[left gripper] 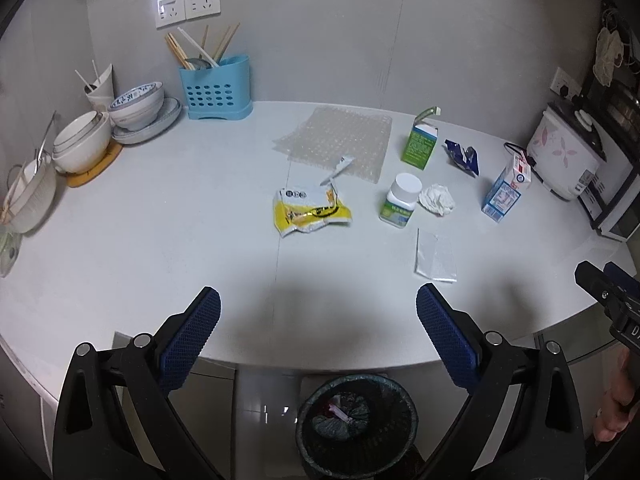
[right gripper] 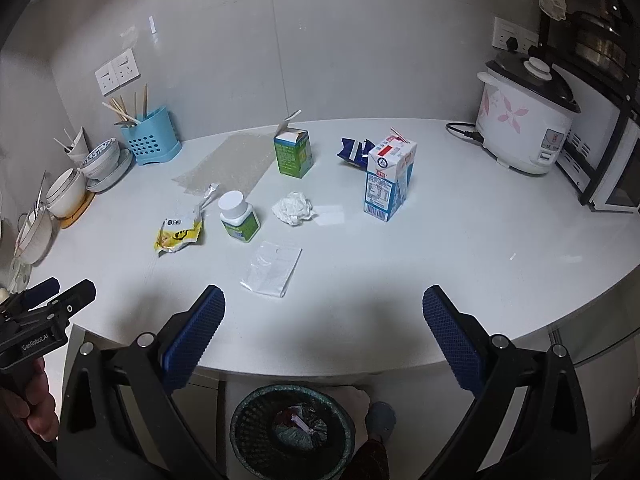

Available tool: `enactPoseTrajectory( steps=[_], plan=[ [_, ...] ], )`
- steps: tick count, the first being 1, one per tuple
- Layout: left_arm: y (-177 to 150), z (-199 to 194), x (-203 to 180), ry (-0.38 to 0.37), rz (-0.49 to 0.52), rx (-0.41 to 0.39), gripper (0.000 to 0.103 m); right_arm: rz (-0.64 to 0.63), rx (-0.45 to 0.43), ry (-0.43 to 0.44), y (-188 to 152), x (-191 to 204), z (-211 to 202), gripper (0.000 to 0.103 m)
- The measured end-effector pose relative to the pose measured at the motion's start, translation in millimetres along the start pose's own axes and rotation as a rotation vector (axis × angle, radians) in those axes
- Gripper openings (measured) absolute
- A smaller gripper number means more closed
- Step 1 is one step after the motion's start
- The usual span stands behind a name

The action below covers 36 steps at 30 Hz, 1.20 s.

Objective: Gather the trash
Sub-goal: 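Raise both tools back over the counter toward the yellow wrapper and clear bag, then grasp the yellow snack wrapper with the left tool while the right tool grasps the clear plastic bag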

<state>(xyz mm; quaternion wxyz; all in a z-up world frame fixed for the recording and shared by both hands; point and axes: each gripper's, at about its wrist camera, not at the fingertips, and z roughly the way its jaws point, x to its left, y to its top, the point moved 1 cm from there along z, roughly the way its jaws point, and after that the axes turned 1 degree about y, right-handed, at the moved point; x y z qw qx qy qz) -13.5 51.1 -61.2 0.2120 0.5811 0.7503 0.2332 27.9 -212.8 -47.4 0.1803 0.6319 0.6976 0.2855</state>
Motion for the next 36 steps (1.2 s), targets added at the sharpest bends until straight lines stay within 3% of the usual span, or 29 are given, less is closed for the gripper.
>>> enactPoseTrajectory(
  steps=[10,14,26,36],
  plan=[
    [52.9,34.9,4.4,-0.001,-0.018,0.029,0.095,0.019,0.069,0.008,46.6,23.9,36.3,0.095],
    [66.4,62.1,7.1,-0.004,-0.033,0.070,0.095,0.030,0.139,0.008,56.6,32.9,68.6,0.095],
    [92.8,163.8,10.1,0.011,-0.057,0.201,0.094,0.106,0.341,0.006,57.9,41.8,161.8,0.092],
    [93.0,227.1,7.4,0.014,-0.064,0.305,0.092,0.182,0.495,0.026,48.0,41.6,214.3,0.088]
  ],
)
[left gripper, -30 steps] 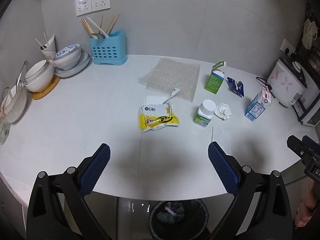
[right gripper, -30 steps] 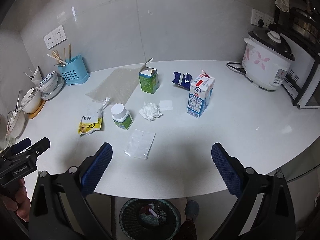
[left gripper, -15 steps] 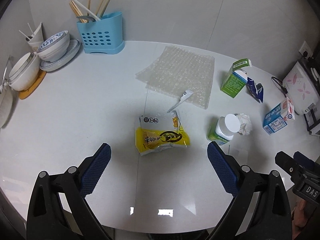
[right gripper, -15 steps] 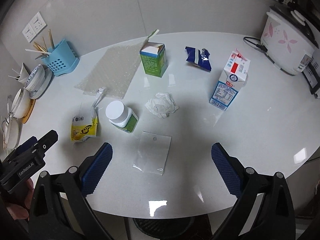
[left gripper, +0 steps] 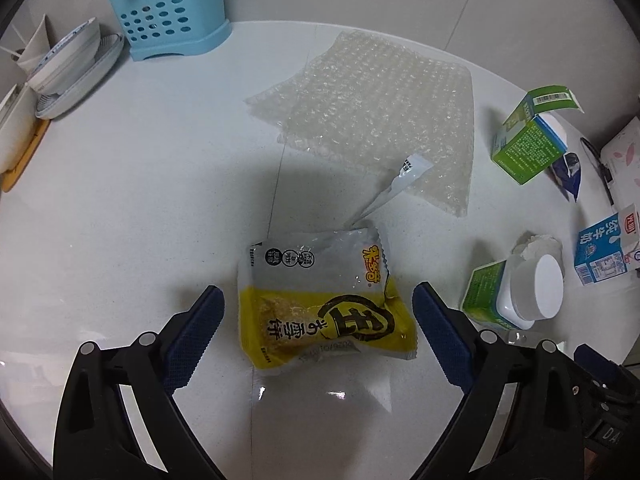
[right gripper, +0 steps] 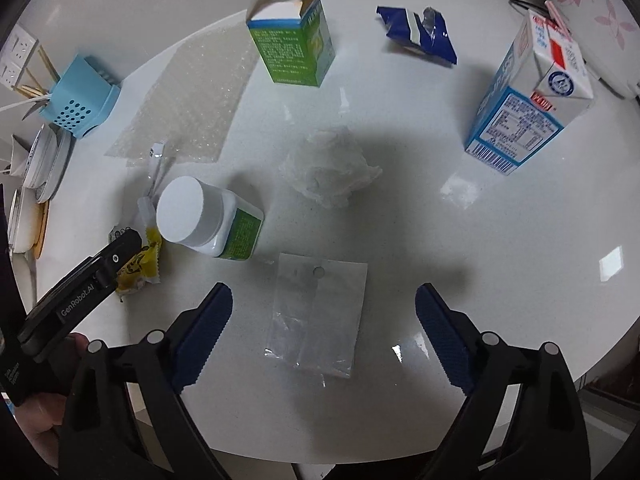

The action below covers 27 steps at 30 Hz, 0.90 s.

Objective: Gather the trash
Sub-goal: 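Grasp the yellow snack wrapper with the left tool while the right tool grasps the clear plastic bag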

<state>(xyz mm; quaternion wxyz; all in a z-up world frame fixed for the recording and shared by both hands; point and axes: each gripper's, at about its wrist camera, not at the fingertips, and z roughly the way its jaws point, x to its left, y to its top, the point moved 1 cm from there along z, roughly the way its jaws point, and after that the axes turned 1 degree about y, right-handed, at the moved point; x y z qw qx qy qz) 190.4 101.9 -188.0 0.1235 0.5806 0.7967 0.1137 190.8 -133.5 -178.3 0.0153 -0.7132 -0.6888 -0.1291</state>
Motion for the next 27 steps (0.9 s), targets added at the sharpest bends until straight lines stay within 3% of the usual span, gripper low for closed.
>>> enactPoseTrajectory(
  steps=[12,18,21,22,23,24,25,26,27],
  plan=[
    [14.7,24.8,0.2,0.040,-0.023,0.032,0.081,0.048,0.110,0.001,1.0,7.4,30.8,0.076],
    [16.5,22.0,-2.4,0.045,-0.023,0.054,0.063,0.059,0.127,-0.028,2.1,13.3,35.3,0.072],
    [13.3,18.0,-5.4,0.040,-0.024,0.055,0.053,0.059,0.134,-0.061,3.2,14.4,35.9,0.063],
    [12.9,17.1,-6.8,0.035,-0.022,0.054,0.047,0.060,0.136,-0.074,3.1,14.4,35.6,0.058],
    [12.8,17.0,-8.4,0.030,-0.019,0.057,0.030,0.059,0.137,-0.088,3.4,14.4,35.4,0.055],
    [11.2,17.7,-9.9,0.014,-0.021,0.068,0.025,0.058,0.139,-0.101,3.8,14.9,35.4,0.050],
    [11.4,17.6,-10.5,0.007,-0.019,0.069,0.013,0.054,0.140,-0.112,2.9,13.6,33.8,0.046],
    [10.4,17.5,-11.5,0.000,-0.015,0.071,0.006,0.049,0.141,-0.119,3.2,14.0,33.3,0.037],
    [8.9,16.8,-13.5,0.006,-0.013,0.069,0.006,0.044,0.141,-0.127,3.6,14.2,32.8,0.027]
  ],
)
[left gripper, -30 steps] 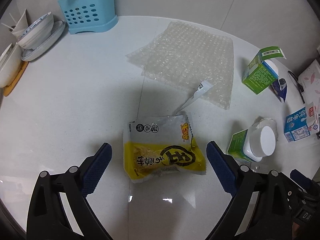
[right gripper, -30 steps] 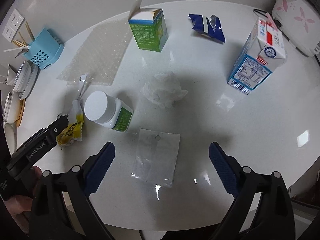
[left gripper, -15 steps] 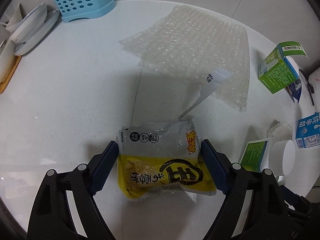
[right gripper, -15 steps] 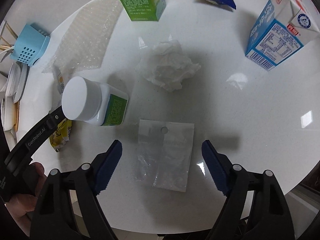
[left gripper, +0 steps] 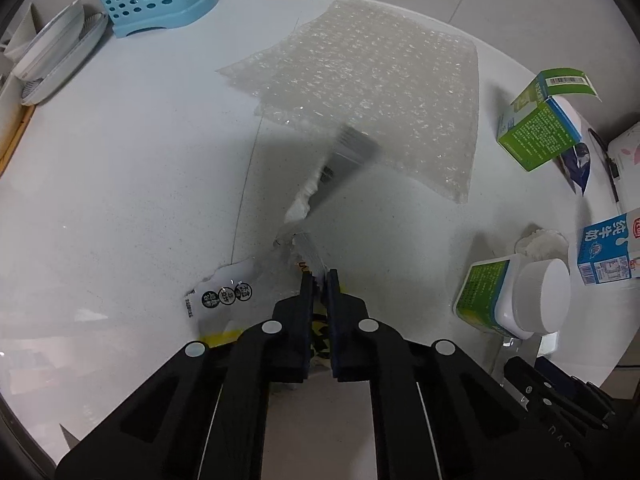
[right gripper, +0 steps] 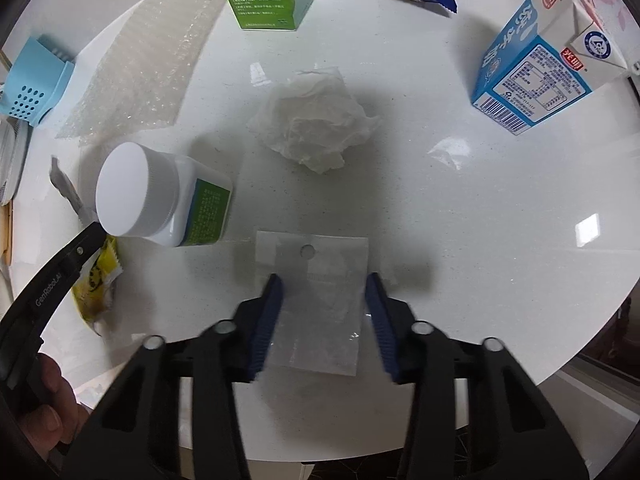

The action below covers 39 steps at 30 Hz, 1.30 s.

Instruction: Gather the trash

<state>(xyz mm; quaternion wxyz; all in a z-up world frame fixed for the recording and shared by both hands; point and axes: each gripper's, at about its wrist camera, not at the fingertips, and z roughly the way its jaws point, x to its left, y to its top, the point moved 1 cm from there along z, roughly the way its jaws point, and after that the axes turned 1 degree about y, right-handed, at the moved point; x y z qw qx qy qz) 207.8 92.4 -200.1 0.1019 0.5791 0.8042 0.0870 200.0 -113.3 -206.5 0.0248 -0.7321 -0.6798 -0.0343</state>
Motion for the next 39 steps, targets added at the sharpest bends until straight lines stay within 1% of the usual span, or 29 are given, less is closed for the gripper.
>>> enactPoseTrajectory(
  steps=[1,2,3,7,11,12,14,23,27,39],
  plan=[
    [-1.2,-0.4,-0.6,0.002,-0.004,-0.001,0.005,-0.003,0.002,-0.002,0.1,-0.8,-0.5,0.019],
    [-1.7,-0.6,-0.6,0.001,-0.007,-0.002,0.005,-0.006,0.006,-0.001,0.3,-1.3,-0.6,0.015],
    [-2.7,-1.0,-0.6,0.002,-0.009,-0.001,0.004,-0.005,0.009,0.007,0.8,-2.2,-0.5,0.009],
    [-7.3,-4.3,-0.1,0.005,-0.009,-0.004,0.003,-0.002,0.006,0.030,0.8,-12.5,-1.9,0.001],
    [-17.3,-9.3,-0.7,0.008,-0.002,-0.016,0.002,0.005,0.002,0.097,0.2,-24.7,1.4,0.000],
    [-24.8,-13.4,-2.3,0.009,-0.001,-0.018,0.002,0.006,0.001,0.105,-0.1,-27.2,1.4,0.000],
    [-28.6,-15.8,0.3,0.007,0.000,-0.019,0.001,0.006,-0.008,0.129,-0.4,-32.8,-0.8,0.000],
    [-44.3,-32.1,1.9,0.022,0.013,-0.042,0.001,-0.003,-0.046,0.187,-1.6,-55.2,-16.9,0.000],
    [-51.6,-42.9,3.2,0.019,0.017,-0.055,0.001,-0.001,-0.064,0.201,-12.5,-65.1,-28.8,0.000],
    [-62.2,-67.3,-7.0,0.000,0.029,-0.090,0.001,-0.015,-0.124,0.211,-23.1,-76.9,-50.6,0.000]
  ],
)
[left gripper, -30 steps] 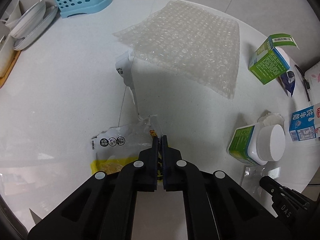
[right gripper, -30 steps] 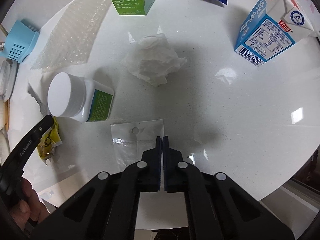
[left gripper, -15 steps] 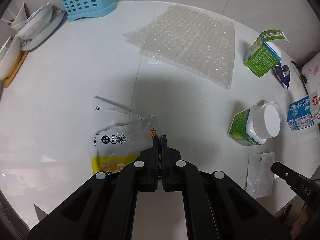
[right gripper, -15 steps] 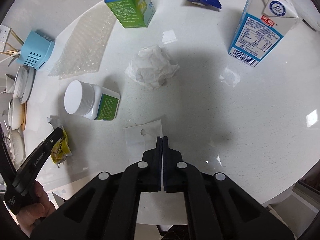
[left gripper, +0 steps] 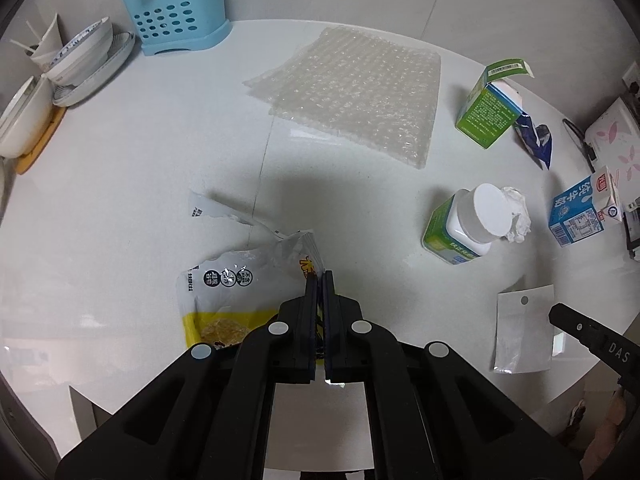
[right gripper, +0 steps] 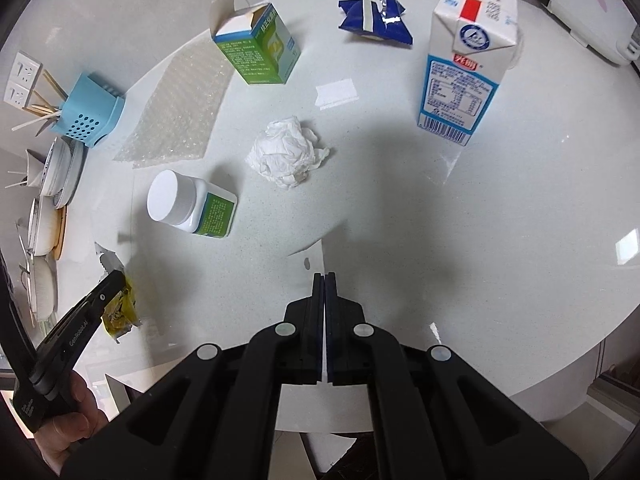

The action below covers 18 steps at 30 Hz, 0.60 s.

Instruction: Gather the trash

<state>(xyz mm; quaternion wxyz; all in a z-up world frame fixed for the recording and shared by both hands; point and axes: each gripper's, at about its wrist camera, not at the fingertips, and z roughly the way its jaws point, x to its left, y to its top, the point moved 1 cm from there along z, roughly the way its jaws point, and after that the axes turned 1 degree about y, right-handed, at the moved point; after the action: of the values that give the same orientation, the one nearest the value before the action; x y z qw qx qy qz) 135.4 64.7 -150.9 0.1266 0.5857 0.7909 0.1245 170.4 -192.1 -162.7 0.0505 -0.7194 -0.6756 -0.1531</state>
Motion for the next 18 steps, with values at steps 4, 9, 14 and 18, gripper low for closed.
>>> enactPoseTrajectory(
  steps=[4,9,14,18],
  plan=[
    [-5.4,-10.8,-3.6,-0.012,-0.002,0.004,0.001,-0.010,-0.022,0.000,-1.2,1.7,-7.4,0.000],
    [-13.4,-24.9,-9.0,-0.026,0.001,-0.010,0.001,-0.023,-0.049,-0.002,-7.1,-4.1,-22.8,0.000],
    [-24.5,-42.8,-14.7,-0.036,0.018,-0.040,0.001,-0.043,-0.087,-0.008,-16.1,-5.6,-41.3,0.000],
    [-35.4,-56.7,-18.2,-0.047,0.030,-0.056,0.001,-0.073,-0.128,-0.034,-23.2,-3.5,-54.1,0.000]
  ],
)
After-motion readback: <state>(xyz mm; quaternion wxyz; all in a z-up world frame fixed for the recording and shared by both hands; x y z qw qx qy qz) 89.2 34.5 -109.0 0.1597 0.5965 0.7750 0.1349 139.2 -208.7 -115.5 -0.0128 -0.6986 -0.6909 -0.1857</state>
